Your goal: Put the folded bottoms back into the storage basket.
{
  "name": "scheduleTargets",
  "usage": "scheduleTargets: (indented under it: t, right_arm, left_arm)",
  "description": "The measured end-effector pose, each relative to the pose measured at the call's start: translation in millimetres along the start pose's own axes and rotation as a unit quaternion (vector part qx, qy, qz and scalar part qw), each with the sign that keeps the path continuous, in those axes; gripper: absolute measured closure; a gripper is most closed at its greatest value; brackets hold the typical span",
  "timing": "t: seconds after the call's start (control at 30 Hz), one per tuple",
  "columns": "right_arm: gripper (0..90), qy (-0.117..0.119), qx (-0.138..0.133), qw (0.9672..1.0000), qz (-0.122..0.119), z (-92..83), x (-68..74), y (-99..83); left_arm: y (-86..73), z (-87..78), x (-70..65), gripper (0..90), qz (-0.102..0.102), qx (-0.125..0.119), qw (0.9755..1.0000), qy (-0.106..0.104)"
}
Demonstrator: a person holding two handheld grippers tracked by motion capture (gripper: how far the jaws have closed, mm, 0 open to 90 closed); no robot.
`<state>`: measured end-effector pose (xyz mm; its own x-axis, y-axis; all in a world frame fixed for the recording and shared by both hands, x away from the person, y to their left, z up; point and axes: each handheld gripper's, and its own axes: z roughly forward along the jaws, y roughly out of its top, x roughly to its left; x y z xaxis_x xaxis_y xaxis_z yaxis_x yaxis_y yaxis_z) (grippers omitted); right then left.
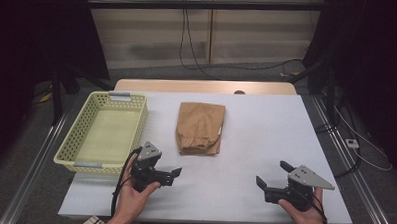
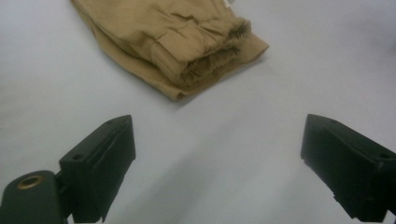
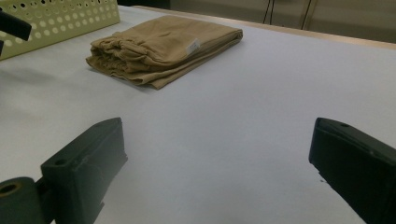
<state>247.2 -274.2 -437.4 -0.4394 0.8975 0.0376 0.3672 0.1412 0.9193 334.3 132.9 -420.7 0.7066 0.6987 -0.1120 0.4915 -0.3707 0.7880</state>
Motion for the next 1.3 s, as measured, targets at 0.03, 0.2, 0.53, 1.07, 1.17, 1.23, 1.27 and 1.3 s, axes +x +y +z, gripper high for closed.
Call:
scheduleTargets:
  t: [0.03,0.2,0.53,1.07,1.17,1.23,1.27,1.3]
  right_arm:
    - [3.8,0.000,0.000,1.0000,0.000,0.0,0.0,0.0]
    - [3.9,0.000,0.001,1.0000,0.000,0.2,-0.2,0.0]
    - [3.9,0.001,0.001,1.0000,0.000,0.1,-0.3,-0.1]
    - [4.0,0.001,0.005,1.0000,-0.002,0.6,0.1,-0.5]
    - [4.0,0.002,0.005,1.0000,-0.003,0.7,0.2,-0.5]
    - [4.0,0.003,0.004,1.0000,-0.002,0.7,0.1,-0.5]
    - [4.0,0.003,0.005,1.0000,-0.003,0.6,0.2,-0.5]
    - [4.0,0.004,0.004,1.0000,-0.003,0.6,0.2,-0.5]
  left_arm:
    - [1.3,0.2,-0.4,9.8,0.002,-0.008,0.9999,0.006]
    - [9.9,7.6,3.1,5.8,-0.001,-0.002,1.0000,0.005]
    - [24.4,23.7,14.9,5.4,-0.026,-0.026,0.9991,0.019]
    - [45.0,53.7,30.8,5.2,-0.028,-0.046,0.9974,0.048]
    - [50.4,59.1,36.5,4.6,-0.045,-0.043,0.9971,0.045]
    - [55.9,61.4,39.3,4.6,-0.044,-0.042,0.9969,0.049]
    - [57.8,62.2,40.4,4.6,-0.046,-0.042,0.9970,0.046]
    - [60.3,63.3,41.9,4.3,-0.050,-0.042,0.9969,0.044]
